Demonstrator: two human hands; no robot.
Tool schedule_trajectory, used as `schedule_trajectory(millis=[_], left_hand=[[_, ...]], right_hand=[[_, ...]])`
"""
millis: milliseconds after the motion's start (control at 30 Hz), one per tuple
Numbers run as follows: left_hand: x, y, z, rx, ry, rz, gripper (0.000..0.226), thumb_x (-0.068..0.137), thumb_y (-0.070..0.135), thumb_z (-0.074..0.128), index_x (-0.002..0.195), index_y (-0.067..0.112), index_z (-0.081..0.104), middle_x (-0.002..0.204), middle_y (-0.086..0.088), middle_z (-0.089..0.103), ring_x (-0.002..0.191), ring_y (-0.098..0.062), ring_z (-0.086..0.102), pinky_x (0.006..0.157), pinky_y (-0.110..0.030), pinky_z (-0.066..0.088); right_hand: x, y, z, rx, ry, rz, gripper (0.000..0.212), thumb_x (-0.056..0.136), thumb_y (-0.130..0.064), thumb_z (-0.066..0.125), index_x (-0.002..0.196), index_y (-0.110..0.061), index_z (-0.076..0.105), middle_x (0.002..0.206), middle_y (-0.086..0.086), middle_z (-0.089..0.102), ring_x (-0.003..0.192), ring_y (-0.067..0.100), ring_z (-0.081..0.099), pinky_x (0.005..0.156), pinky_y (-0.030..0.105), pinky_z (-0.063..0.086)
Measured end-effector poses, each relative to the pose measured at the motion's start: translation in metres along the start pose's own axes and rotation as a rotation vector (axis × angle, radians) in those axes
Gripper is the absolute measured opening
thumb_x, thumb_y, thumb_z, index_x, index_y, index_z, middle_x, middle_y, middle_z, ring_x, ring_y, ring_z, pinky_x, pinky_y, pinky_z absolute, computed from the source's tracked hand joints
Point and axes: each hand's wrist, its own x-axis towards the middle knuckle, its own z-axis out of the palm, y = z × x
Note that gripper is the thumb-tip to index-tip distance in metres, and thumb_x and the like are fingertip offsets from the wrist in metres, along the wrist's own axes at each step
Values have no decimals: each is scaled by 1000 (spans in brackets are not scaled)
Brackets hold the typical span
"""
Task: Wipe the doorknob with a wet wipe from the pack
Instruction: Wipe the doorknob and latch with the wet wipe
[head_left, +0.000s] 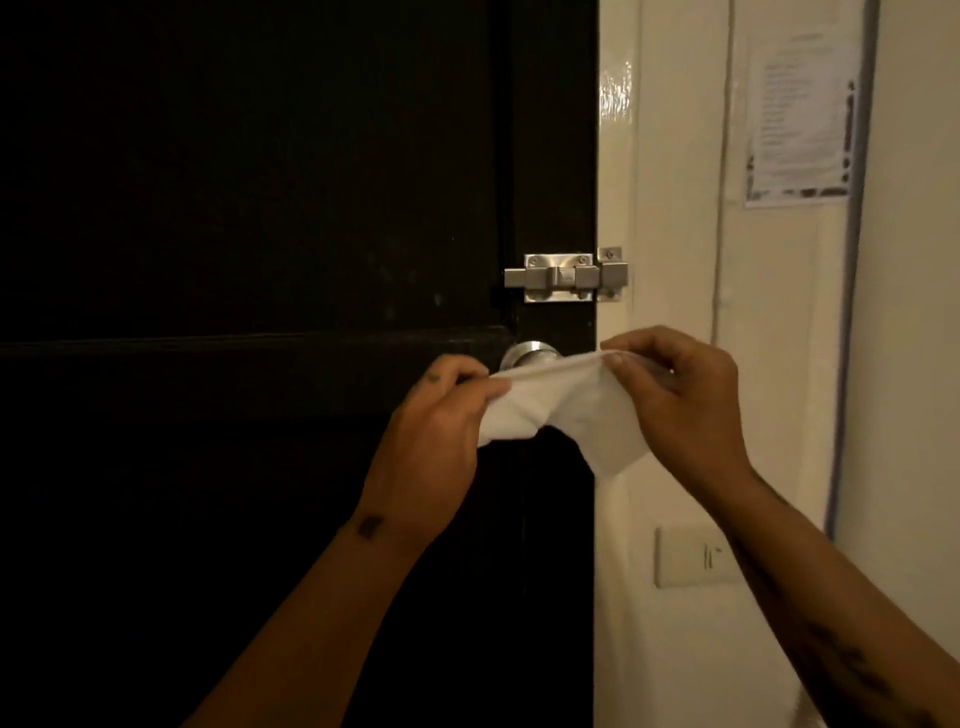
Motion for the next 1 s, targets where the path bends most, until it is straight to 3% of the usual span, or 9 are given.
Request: schedule_trajectory(millis=[100, 167, 300, 433, 500, 600, 767, 900, 1000], left_hand=[[21, 5, 1, 159, -99, -99, 33, 95, 28, 40, 122, 18, 57, 132, -1, 44, 119, -15, 39, 99, -25, 31], [28, 5, 5, 270, -166, -160, 36, 95, 38, 34, 125, 27, 53, 143, 4, 32, 131, -16, 24, 106, -31, 22], [27, 3, 14, 282, -148, -207, 36, 95, 41, 34, 122, 28, 54, 138, 6, 39, 127, -15, 28, 103, -32, 24], [27, 1, 20, -21, -86, -248, 28, 94, 32, 44, 117, 22, 56, 121, 2, 54, 111, -13, 46, 97, -28, 40], [28, 1, 23, -224, -33, -280, 23, 91, 25, 52, 113, 21, 58, 110, 2, 60, 99, -13, 56, 87, -29, 50], [28, -2, 24, -515, -10, -369, 17, 87, 15, 59, 102, 24, 62, 93, 12, 63, 90, -10, 62, 77, -23, 53], [26, -10, 20, -707, -120, -403, 28, 88, 6, 55, 113, 17, 62, 106, 7, 64, 94, -8, 64, 82, -23, 54], [27, -26, 12, -530, -136, -294, 29, 89, 1, 51, 107, 17, 66, 101, 12, 61, 93, 2, 58, 83, -10, 49], [30, -44, 5, -232, 33, -170, 30, 87, -3, 48, 100, 15, 69, 104, 5, 63, 99, -6, 57, 86, -7, 41]], right_hand=[[24, -4, 10, -29, 11, 40, 11, 83, -9, 61, 84, -20, 64, 78, -18, 57, 75, -4, 53, 68, 5, 41], [31, 0, 16, -72, 0, 100, 9, 84, -10, 61, 84, -19, 66, 80, -10, 61, 75, 1, 53, 69, 12, 41], [27, 13, 23, -325, 22, 142, 8, 82, -16, 65, 90, -17, 68, 99, 4, 63, 93, 19, 52, 79, 27, 38], [15, 4, 21, -344, 96, -63, 23, 80, -7, 64, 102, -15, 64, 108, 8, 56, 101, 19, 45, 84, 20, 33], [10, 0, 25, -277, 16, -167, 23, 83, -14, 56, 105, -13, 62, 105, -1, 50, 100, 14, 44, 83, 15, 33], [5, 3, 36, -139, -143, -114, 34, 87, -30, 42, 112, -14, 58, 110, -6, 46, 99, 9, 46, 83, 17, 41], [-1, 10, 53, 76, -205, 32, 31, 93, -34, 39, 121, -25, 47, 116, -2, 53, 100, 6, 53, 84, 16, 49], [-5, 4, 70, -224, -123, -15, 52, 85, -51, 42, 123, -16, 47, 119, 2, 53, 101, 12, 49, 84, 17, 40], [-6, -2, 81, -642, -19, -152, 57, 83, -53, 37, 117, -10, 53, 118, 11, 58, 106, 27, 54, 86, 35, 42]])
